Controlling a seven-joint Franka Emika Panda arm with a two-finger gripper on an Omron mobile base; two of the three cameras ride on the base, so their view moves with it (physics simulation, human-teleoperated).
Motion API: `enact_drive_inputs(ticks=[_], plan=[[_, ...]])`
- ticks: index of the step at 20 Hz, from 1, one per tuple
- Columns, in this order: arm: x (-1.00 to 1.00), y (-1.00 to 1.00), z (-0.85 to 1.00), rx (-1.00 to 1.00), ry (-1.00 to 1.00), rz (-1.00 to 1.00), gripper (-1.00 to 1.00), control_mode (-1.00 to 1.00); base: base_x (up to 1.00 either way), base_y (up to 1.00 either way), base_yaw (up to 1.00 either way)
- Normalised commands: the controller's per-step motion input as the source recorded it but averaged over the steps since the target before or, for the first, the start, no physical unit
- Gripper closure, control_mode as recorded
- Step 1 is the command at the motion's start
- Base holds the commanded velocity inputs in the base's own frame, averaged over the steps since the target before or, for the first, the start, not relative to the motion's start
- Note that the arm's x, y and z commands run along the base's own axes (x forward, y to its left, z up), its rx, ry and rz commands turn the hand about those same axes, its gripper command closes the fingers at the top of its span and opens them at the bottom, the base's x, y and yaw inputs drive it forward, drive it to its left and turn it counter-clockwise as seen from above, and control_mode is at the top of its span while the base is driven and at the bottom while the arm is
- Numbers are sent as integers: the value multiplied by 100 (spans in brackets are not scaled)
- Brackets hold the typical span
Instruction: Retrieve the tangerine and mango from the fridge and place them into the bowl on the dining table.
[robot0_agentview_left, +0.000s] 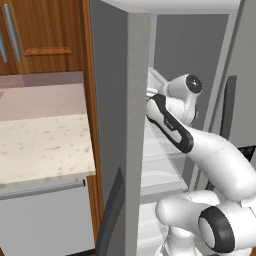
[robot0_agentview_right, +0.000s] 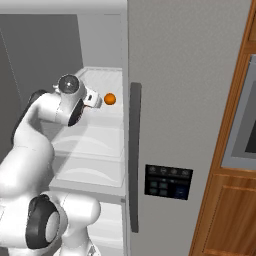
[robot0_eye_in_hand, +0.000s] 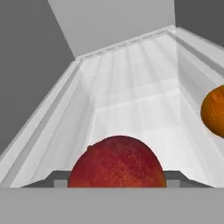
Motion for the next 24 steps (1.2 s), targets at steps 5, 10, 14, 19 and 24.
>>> enact_drive_inputs(ticks=[5,10,14,19,24], plan=[[-100,-25,70,4,-4,0,100,-100,0,0,0],[-100,-1,27,-6,12,0,100,-100,0,0,0],[-100,-13,-1,-13,21,0,100,-100,0,0,0],[-72,-30,-41,-5,10,0,100,-100,0,0,0],[-32,-12,-46,0,0,0,100,-100,0,0,0]])
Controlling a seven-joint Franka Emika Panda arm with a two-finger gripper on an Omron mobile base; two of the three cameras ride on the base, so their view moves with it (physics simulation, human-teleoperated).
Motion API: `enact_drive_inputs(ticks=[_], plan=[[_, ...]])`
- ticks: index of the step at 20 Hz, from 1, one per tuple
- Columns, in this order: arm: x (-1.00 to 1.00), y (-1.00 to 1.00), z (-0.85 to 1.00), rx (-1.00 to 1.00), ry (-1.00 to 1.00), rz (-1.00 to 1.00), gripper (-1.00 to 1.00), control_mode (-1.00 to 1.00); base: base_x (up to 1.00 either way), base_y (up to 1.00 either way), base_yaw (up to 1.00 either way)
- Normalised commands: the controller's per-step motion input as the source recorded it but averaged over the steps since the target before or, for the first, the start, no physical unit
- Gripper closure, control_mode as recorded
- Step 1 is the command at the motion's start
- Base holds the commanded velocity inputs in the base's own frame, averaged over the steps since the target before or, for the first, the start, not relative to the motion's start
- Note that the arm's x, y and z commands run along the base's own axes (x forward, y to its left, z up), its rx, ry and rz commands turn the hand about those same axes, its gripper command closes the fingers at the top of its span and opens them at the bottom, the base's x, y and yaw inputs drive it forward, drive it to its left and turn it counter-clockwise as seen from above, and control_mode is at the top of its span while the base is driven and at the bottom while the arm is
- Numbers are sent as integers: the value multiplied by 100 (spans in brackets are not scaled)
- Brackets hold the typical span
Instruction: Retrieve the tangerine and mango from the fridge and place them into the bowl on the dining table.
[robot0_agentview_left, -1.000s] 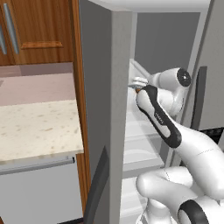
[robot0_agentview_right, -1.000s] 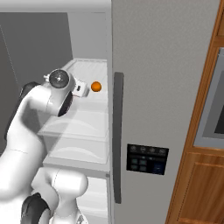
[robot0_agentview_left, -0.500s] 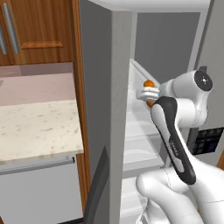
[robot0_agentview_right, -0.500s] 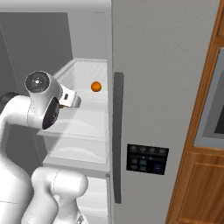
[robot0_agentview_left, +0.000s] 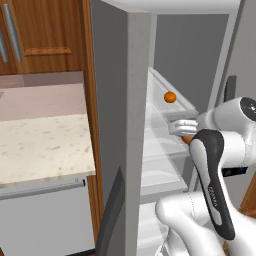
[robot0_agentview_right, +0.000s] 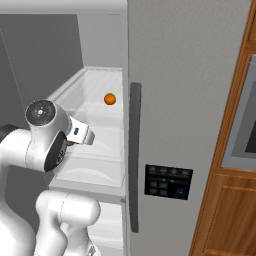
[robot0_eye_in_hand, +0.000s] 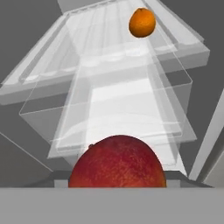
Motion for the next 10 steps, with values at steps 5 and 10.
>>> enact_drive_inputs(ticks=[5,10], plan=[[-16,0,-26,0,0,1,100,-100,0,0,0],[-9,0,-21,0,0,2,100,-100,0,0,0]])
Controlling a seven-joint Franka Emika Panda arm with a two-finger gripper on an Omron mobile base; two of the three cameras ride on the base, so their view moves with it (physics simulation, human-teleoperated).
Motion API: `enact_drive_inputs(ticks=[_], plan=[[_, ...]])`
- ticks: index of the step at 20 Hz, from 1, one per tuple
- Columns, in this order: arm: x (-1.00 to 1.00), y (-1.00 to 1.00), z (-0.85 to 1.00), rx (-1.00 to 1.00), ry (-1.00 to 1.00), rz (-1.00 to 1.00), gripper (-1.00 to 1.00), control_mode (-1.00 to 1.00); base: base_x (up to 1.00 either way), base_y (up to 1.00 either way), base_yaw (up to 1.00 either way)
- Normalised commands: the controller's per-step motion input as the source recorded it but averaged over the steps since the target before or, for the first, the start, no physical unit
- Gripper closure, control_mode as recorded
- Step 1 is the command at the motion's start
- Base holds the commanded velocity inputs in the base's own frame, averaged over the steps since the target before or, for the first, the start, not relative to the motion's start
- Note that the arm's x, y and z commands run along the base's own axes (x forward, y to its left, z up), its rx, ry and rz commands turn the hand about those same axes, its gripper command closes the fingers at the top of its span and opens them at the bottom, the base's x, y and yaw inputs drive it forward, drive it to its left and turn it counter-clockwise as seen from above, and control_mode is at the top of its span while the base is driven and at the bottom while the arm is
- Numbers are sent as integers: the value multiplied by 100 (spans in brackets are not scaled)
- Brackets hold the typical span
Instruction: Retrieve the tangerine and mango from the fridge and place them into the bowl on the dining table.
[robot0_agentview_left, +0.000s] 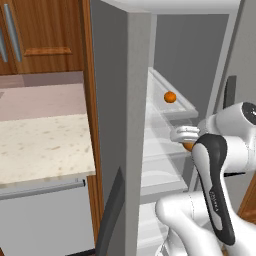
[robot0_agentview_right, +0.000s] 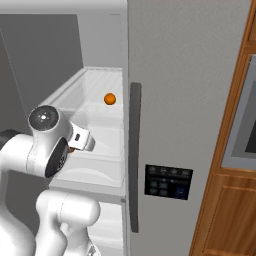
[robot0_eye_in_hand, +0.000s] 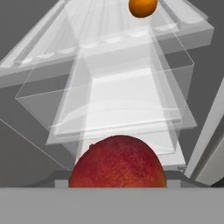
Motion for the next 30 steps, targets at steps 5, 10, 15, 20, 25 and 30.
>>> enact_drive_inputs(ticks=[5,10,15,20,25,30], plan=[[-15,-2,-22,0,0,5,100,-100,0,0,0],[0,0,0,0,0,0,100,100,-47,-30,8],[0,0,0,0,0,0,100,100,-56,-32,9],[0,0,0,0,0,0,100,100,-54,-15,18],[0,0,0,0,0,0,100,100,-50,-9,25],[0,0,0,0,0,0,100,100,-48,-12,30]])
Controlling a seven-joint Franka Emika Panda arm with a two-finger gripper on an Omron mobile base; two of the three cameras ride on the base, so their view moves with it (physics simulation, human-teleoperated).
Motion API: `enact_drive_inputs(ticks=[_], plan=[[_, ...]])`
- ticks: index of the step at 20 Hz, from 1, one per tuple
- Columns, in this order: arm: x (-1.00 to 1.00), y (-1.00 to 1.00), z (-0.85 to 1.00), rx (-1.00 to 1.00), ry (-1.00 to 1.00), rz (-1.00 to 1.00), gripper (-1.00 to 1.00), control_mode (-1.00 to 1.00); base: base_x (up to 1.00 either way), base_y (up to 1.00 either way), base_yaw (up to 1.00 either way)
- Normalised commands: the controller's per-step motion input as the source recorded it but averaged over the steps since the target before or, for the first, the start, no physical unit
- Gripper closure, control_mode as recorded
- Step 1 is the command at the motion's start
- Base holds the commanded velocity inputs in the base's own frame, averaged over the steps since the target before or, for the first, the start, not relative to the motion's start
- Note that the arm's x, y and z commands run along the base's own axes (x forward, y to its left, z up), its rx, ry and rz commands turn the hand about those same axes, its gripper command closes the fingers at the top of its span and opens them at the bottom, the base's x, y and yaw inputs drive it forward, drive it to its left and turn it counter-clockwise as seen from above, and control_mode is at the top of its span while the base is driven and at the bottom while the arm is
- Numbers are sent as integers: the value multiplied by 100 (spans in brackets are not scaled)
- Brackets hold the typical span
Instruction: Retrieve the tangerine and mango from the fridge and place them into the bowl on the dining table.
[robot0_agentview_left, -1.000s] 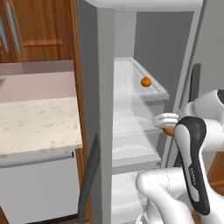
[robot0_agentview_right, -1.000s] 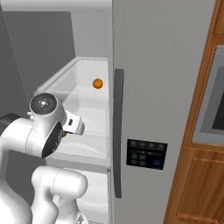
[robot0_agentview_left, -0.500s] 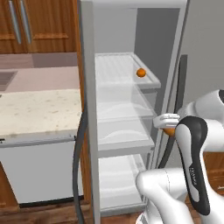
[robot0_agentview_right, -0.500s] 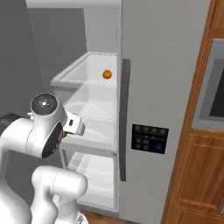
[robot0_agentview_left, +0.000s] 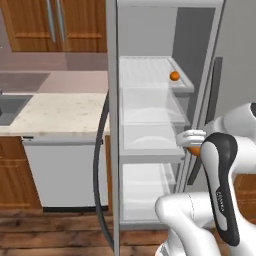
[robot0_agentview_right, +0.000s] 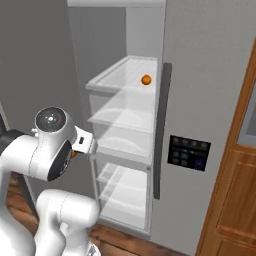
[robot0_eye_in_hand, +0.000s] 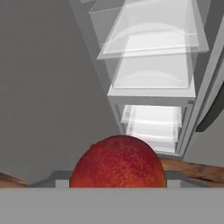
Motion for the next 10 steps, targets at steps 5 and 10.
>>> enact_drive_inputs(ticks=[5,10], plan=[[0,0,0,0,0,0,100,100,-39,-4,34],[0,0,0,0,0,0,100,100,-32,0,39]])
